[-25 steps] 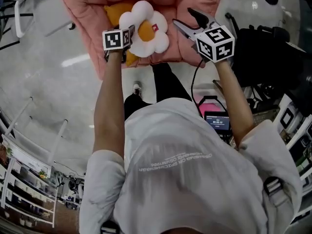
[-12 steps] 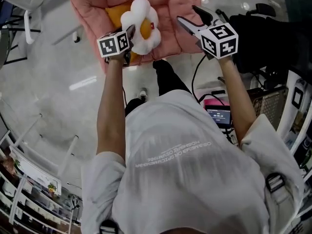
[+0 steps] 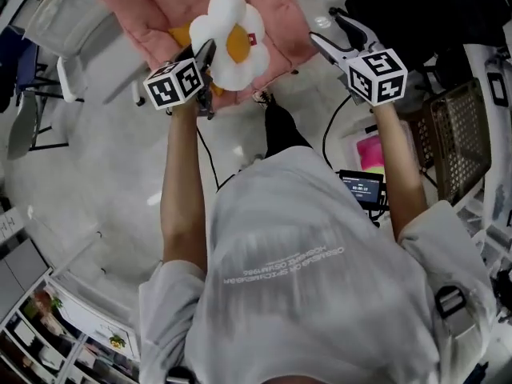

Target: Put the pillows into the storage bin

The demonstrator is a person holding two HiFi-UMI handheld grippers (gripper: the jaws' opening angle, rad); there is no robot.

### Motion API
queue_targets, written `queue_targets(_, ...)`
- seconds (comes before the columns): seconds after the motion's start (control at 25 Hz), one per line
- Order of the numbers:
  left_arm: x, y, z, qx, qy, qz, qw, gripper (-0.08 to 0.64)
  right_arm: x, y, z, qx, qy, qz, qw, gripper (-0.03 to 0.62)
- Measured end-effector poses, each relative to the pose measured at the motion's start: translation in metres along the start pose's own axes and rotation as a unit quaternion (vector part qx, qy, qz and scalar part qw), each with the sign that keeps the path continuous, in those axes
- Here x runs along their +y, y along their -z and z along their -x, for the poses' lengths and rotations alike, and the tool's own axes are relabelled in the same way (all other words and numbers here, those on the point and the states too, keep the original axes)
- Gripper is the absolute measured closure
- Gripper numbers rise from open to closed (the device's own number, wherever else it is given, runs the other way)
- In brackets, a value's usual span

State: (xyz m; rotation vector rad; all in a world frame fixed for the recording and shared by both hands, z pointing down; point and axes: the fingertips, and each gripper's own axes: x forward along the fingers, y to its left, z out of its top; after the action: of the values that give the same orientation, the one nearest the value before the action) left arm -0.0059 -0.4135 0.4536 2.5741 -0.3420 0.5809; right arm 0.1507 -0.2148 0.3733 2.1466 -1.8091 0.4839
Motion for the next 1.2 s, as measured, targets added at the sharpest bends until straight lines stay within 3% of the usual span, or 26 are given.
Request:
queue_targets(0.12,-0.039,-0.001,0.032,-0.009,0.032,-0.037,0.9988,0.396,0.014,0.01,0.057,-0.016,0.031,-0.024,0.999,0.273)
queue_targets(0.28,-0.108,0.011,0.046,-0.009,0.108,-0.068,0.9917,0.396,0.028,0.047,0.14,-0.008,0.103,-0.045,0.994,0.273)
queue_targets(0.44,-0.179,0.043,0.042,0.018,0.18,-0.074,0.9807,0.396,0.037,0.09,0.216,0.016,0.152,-0.065,0.986,0.273)
queue_targets(0.52,-0.227,0.065,0.034,0.039,0.22,-0.085,0.971,0.396,0.03,0.117,0.262,0.027,0.184,-0.087,0.979,0.272)
queue_targets(0.64,-0.308,0.108,0.019,0.088,0.285,-0.114,0.9476,0.396,0.025,0.175,0.344,0.043,0.253,-0.137,0.957,0.273)
queue_targets(0.8,-0.414,0.178,0.006,0.152,0.347,-0.158,0.912,0.394,0.022,0.257,0.456,0.053,0.341,-0.206,0.916,0.272)
queue_targets(0.96,-0.503,0.256,0.001,0.205,0.373,-0.19,0.8848,0.394,0.021,0.336,0.549,0.058,0.384,-0.258,0.885,0.272)
queue_targets(1.2,-0.619,0.391,-0.008,0.277,0.381,-0.213,0.8559,0.393,0.021,0.449,0.658,0.061,0.423,-0.329,0.842,0.273)
